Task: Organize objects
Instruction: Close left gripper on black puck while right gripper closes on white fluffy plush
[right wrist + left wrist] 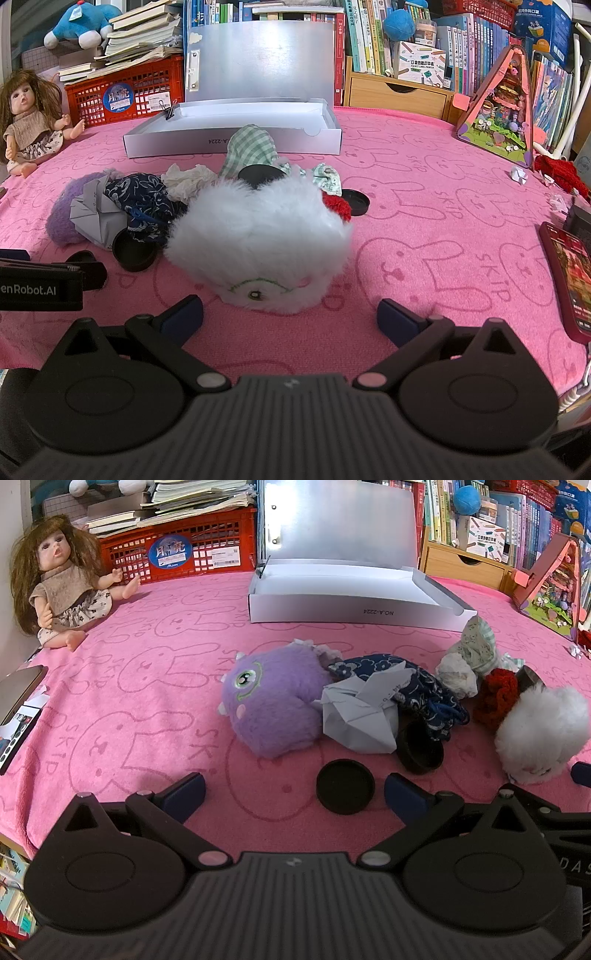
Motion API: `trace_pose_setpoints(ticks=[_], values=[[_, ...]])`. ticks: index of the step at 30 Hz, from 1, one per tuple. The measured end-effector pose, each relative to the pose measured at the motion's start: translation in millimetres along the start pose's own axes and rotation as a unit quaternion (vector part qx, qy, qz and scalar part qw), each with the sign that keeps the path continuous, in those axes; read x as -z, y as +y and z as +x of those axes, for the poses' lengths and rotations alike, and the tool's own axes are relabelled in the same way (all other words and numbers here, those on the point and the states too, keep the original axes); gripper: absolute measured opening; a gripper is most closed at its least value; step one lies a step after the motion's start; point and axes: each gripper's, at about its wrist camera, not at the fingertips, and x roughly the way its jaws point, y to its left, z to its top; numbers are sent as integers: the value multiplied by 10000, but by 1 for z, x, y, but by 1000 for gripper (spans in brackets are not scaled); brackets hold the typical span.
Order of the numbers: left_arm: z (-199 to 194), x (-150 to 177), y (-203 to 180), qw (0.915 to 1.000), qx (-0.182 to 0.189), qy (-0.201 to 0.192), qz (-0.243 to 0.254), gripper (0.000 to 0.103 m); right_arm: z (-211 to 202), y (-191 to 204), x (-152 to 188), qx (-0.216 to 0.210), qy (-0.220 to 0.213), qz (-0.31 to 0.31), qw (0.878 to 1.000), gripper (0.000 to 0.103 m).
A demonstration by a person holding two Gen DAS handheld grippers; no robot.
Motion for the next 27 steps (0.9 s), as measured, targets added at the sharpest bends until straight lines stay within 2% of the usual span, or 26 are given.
trace_pose_setpoints(ticks=[11,15,21,25,27], values=[[-5,3,3,10000,39,-85,-4,103,-1,1,1,-4,-119,17,9999,103],[-5,6,5,9998,110,-157,82,103,-9,-1,2,-174,-327,106,9993,103],[-9,4,6,9992,310,-222,98,103,-14,0,-4,-216,-628,101,9977,103],[-15,4,4,9980,468,-386,182,103,-13,0,-7,-215,-713,117,9972,103],[-17,4,1,9978,407,-458,258,103,-13,0,-8,-215,-709,137,9972,103]])
